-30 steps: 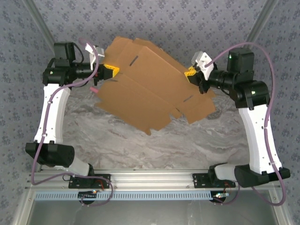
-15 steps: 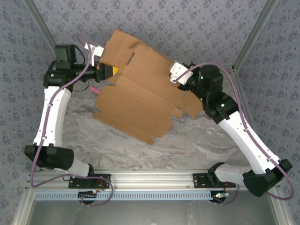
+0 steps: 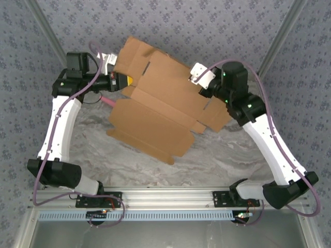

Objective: Fold the paper box

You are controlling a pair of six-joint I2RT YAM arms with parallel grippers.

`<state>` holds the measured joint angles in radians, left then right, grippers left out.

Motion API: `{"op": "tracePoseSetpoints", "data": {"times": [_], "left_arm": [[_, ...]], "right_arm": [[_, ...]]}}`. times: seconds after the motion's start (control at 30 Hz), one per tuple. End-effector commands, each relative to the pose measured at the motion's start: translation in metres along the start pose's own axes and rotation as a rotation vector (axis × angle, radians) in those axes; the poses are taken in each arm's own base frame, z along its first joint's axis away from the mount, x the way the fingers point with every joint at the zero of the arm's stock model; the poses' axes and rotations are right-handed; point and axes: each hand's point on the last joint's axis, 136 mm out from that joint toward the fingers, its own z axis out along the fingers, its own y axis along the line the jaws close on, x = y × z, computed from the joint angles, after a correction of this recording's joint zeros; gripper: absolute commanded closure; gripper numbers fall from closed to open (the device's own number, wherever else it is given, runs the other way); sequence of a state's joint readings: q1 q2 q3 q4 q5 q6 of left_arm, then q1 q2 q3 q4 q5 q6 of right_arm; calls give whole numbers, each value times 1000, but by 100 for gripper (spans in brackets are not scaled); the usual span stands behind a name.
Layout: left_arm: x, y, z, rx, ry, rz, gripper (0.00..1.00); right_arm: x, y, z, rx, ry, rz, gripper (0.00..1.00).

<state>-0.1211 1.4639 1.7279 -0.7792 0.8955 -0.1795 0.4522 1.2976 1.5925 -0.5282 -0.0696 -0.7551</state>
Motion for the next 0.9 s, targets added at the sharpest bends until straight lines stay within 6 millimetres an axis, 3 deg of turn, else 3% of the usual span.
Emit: {"op": "tracePoseSetpoints", "data": {"times": [0.0,0.17,0.47,0.67,0.8,0.87], "left_arm": [[-1,-11,-18,-38,-51,-20,100],[17,15,-5,-87,-4,-94,100],[46,108,45,-231,24,-240,91],[66,169,91,-321,93,-298,70],[71,210,100,-454,107,-314,59],[74,217,98,-500,95,-309,58]], "right_arm": [[32,59,-11,-306,140,204,100],[48,68,-3,-381,170,364,100],[131,66,32,-316,371,488,100],[164,76,55,-357,433,489,100],[188,83,70,-364,512,470,100],[199,86,77,-369,545,462,100]]}}
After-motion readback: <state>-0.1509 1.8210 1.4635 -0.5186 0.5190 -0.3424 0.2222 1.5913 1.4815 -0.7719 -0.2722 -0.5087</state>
